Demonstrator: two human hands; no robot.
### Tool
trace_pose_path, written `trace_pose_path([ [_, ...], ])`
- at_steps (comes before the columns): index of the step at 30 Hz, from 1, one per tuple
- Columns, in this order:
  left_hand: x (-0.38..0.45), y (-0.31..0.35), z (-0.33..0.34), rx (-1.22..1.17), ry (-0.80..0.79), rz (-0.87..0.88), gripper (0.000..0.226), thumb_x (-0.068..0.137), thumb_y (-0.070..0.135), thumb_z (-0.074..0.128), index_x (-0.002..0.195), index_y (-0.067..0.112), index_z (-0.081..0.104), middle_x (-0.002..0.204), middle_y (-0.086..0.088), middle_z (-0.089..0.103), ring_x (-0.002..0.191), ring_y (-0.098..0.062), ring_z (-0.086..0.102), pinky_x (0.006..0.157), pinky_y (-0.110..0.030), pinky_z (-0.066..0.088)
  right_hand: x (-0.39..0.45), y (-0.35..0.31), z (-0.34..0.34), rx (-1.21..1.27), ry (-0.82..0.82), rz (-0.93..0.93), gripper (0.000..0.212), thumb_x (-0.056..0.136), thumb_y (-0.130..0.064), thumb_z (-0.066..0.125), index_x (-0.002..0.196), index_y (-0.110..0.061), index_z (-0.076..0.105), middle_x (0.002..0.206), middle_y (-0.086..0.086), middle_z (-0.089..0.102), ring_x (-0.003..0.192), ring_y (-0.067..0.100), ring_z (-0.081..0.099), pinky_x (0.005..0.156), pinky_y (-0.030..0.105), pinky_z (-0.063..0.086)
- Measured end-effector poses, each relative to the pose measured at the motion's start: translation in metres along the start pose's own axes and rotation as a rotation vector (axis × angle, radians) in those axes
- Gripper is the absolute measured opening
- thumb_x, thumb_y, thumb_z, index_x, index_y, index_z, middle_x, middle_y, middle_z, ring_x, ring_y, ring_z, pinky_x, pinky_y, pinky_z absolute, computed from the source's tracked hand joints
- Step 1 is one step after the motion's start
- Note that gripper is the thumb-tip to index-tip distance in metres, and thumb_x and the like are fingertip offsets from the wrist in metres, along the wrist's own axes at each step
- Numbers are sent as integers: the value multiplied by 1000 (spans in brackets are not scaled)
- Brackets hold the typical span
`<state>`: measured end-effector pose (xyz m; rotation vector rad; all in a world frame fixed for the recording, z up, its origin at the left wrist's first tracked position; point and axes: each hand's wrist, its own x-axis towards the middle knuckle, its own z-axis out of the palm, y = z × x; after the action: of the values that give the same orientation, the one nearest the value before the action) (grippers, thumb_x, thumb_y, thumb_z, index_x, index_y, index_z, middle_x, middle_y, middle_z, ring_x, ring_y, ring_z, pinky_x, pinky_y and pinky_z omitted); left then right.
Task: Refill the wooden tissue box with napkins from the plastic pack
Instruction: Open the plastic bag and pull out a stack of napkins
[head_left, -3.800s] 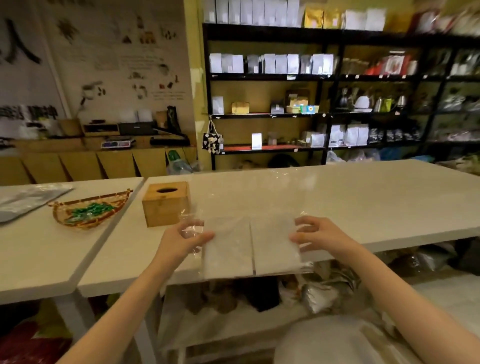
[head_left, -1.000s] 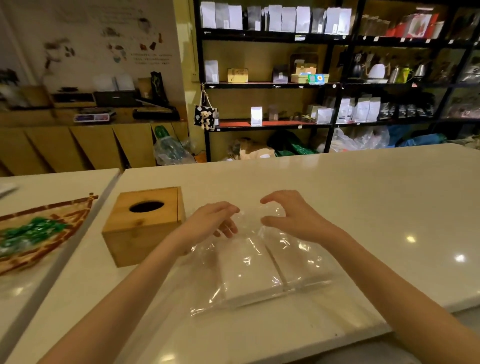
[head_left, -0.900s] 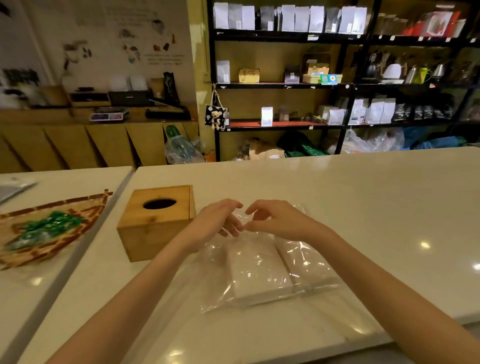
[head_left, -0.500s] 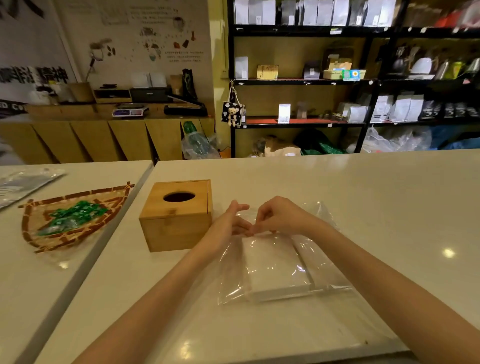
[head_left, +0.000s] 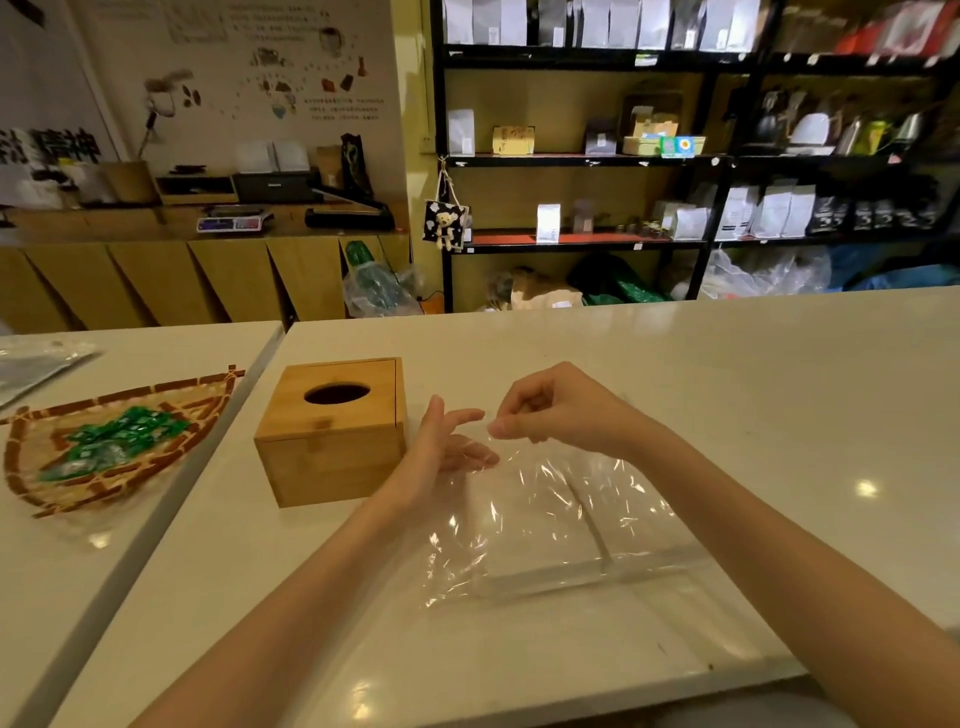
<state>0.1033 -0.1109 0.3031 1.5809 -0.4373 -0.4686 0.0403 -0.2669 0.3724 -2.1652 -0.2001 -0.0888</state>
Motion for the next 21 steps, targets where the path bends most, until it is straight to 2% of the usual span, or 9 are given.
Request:
trace_pose_path([
  [2,-1,2,-1,15,-19,1,67,91,55,4,119,21,55,86,-12,71,91,-20,66,78,-25,43,-8,-11,-6,-6,-2,13,10,78,-21,73,72,-12,71,57,6,56,45,4,46,48,12,40],
  [5,-6,10,-5,63,-77,32,72,92,51,1,112,18,62,104,-18,69,102,-23,63,79,-22,41,-26,-30,-17,-72,-96,56,14,80,-27,69,75,-15,71,53,1,57,46,7,48,48,15,41],
  [7,-10,15,-8,167,-138,75,71,95,47,4,110,16,66,109,-8,70,106,-14,62,85,-18,37,-44,-44,-26,-115,-201,57,10,81,-27,68,76,-20,71,55,-2,62,48,10,52,50,19,42],
  [11,-23,20,-2,611,-204,183,33,95,33,39,113,21,64,112,12,63,105,-3,57,75,1,36,-80,-63,-34,-161,-467,51,14,85,-20,65,94,-12,71,71,2,70,56,11,59,57,32,49],
  [13,-32,20,5,873,-230,298,40,90,42,44,122,22,57,125,8,57,114,-5,50,83,0,33,-95,-64,-30,-199,-603,71,19,85,-19,65,102,-12,70,75,-1,70,63,13,61,66,43,52],
  [15,-43,19,14,1123,-287,377,67,79,59,31,134,23,44,144,4,42,130,-10,38,100,-15,28,-106,-63,-23,-228,-727,145,24,84,-21,67,107,-16,67,81,0,72,71,15,63,72,39,52],
  [17,-51,16,22,1271,-309,392,85,71,65,15,141,23,32,153,0,28,139,-13,26,109,-22,21,-114,-60,-17,-241,-825,231,30,83,-24,67,112,-19,64,94,5,74,78,9,64,69,15,46],
  [18,-53,14,24,1310,-311,398,90,68,66,8,143,21,28,154,-1,24,141,-15,22,112,-24,18,-116,-59,-16,-234,-849,252,31,83,-24,67,114,-19,63,97,6,74,79,7,63,69,10,44],
  [21,-57,4,33,1412,-314,393,96,64,63,-7,146,19,17,157,-4,12,144,-16,10,115,-27,9,-118,-53,-19,-168,-749,233,24,89,-20,59,109,-9,65,79,10,69,70,10,60,70,26,47],
])
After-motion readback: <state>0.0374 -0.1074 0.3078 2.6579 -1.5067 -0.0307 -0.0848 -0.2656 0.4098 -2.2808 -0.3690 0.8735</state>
